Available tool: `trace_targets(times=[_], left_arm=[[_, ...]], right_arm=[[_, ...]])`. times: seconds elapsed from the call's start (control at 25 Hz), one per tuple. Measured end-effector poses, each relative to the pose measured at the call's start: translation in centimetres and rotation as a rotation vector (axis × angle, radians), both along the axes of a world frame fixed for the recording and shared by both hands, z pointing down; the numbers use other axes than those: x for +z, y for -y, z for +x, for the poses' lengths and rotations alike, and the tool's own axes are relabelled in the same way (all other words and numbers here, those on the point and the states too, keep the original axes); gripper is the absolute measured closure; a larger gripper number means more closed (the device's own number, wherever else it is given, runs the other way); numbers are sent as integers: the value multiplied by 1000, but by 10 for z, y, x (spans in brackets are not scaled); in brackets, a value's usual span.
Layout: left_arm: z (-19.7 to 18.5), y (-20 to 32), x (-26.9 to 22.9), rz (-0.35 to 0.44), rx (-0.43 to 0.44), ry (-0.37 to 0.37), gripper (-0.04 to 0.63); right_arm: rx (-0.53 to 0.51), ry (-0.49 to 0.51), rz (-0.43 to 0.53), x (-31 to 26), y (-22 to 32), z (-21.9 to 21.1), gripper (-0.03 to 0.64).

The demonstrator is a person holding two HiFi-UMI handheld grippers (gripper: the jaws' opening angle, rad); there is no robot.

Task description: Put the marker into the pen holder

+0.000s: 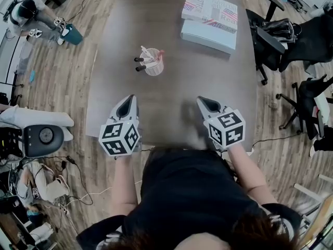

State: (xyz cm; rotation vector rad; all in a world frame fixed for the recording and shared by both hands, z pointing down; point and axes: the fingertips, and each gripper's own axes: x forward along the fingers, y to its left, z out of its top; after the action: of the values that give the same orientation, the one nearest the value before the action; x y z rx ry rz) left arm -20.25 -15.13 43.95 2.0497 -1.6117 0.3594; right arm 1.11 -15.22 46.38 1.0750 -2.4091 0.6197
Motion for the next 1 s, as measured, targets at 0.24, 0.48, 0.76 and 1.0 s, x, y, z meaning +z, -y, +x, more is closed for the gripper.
trace_targets(times=[0.24,0.48,0.76,1.0], left_arm=[[4,-15,12,-25,-25,-49,566],[13,-22,26,-62,-23,-48,566],[23,-24,25,-66,1,-32,566],[27,-24,23,-61,15,-26,566]], right_arm=[[9,-8,5,1,-1,4,598],[6,-20,6,4,0,6,598],[16,-18,4,2,-1,8,598],[16,-14,3,2,0,8,598]])
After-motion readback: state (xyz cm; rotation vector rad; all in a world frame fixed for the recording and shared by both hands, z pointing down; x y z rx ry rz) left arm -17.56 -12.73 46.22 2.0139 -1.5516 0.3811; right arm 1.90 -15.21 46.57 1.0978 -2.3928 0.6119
